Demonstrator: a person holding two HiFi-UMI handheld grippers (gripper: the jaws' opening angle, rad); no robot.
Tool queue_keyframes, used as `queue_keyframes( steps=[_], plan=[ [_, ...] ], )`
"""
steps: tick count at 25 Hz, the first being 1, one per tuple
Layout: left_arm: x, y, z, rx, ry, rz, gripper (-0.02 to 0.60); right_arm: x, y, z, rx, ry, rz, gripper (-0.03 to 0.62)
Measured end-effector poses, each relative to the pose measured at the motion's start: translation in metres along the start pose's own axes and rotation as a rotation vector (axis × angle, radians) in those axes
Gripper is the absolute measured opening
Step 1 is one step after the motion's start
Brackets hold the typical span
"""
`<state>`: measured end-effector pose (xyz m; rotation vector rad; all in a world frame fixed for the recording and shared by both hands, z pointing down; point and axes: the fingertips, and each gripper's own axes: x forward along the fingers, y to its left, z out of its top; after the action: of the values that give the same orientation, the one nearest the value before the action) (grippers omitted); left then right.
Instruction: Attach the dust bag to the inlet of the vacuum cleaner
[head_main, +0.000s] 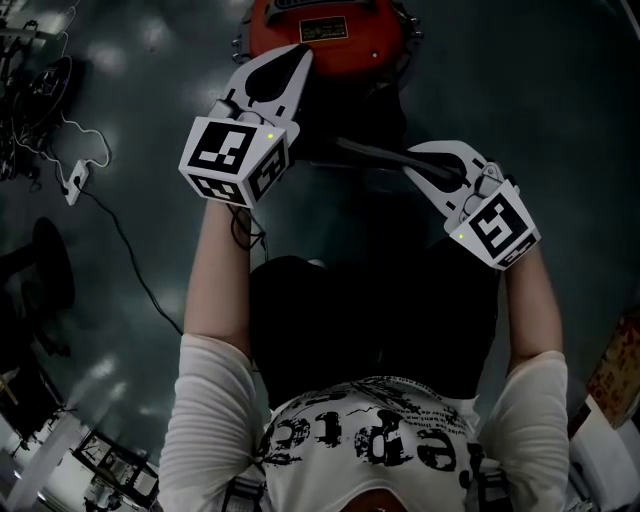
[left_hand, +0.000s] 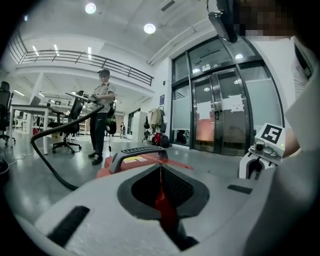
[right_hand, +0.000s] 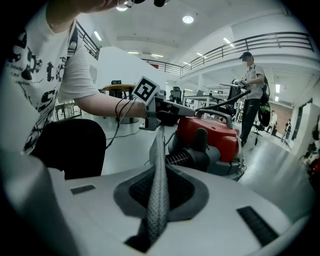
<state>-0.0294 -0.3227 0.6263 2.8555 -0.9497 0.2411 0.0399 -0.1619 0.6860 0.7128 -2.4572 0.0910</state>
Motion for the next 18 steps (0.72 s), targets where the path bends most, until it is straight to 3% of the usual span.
queue_keyframes(
  steps=[2, 6, 18],
  plan=[
    [0.0, -0.001, -0.001, 0.022, 0.005, -0.008, 0.005, 0.0, -0.003, -0.002, -0.005, -0.003, 0.003, 0.023],
    [-0.001, -0.004, -0.003, 0.145, 0.043, -0.038, 0.005, 0.003, -0.009, -0.003, 0.009, -0.027, 0.019, 0.025],
    [0.001, -0.004, -0.005, 0.139, 0.046, -0.047, 0.005, 0.006, -0.014, -0.001, -0.039, -0.046, 0.025, 0.026]
  ],
)
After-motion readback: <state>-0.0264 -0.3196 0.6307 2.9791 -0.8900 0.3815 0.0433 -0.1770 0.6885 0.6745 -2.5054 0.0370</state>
